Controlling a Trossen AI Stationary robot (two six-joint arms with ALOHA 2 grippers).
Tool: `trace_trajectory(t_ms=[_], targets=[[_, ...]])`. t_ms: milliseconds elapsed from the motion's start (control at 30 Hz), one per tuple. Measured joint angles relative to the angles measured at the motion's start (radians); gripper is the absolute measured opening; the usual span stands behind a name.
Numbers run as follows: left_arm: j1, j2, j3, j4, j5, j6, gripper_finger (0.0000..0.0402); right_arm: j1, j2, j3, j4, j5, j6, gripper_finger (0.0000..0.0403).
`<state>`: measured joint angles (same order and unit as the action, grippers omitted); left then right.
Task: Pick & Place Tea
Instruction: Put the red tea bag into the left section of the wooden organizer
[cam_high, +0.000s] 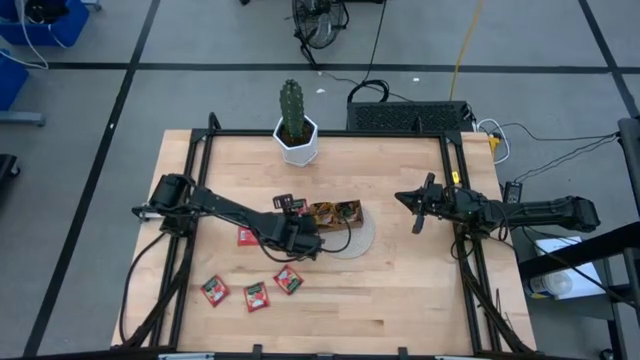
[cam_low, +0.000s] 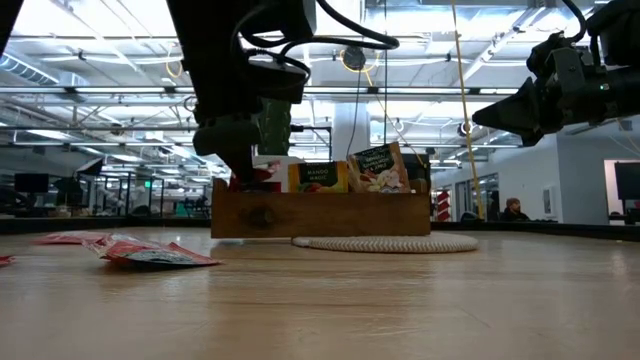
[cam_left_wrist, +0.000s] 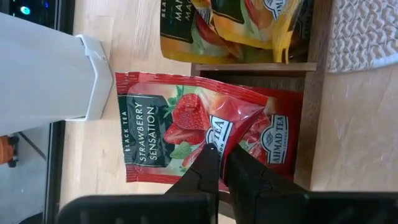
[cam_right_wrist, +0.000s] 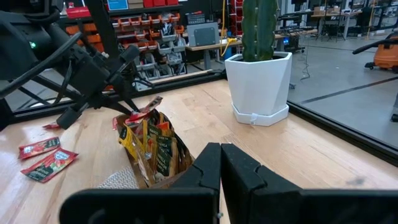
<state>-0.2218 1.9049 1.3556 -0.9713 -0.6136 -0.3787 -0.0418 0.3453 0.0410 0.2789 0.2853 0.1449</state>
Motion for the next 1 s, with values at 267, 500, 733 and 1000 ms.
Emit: trace_trajectory(t_ms=[267, 500, 733, 1000], targets=[[0.0, 0.0, 0.0, 0.0, 0.0, -0.001, 0.0088, 0.0, 0.0, 0.0, 0.0, 0.0, 0.0, 0.0], [0.0, 0.0, 0.0, 0.0, 0.001, -0.018, 0.0148, 0.0, 0.0, 0.0, 0.0, 0.0, 0.0, 0.0], [-0.001, 0.0, 0.027, -0.032, -0.004, 0.04, 0.0164, 0.0, 0.0, 0.0, 0.0, 0.0, 0.0, 0.0], [0.0, -0.001, 0.08, -0.069, -0.004, 0.042, 0.0156, 0.0, 0.0, 0.0, 0.0, 0.0, 0.0, 0.0]])
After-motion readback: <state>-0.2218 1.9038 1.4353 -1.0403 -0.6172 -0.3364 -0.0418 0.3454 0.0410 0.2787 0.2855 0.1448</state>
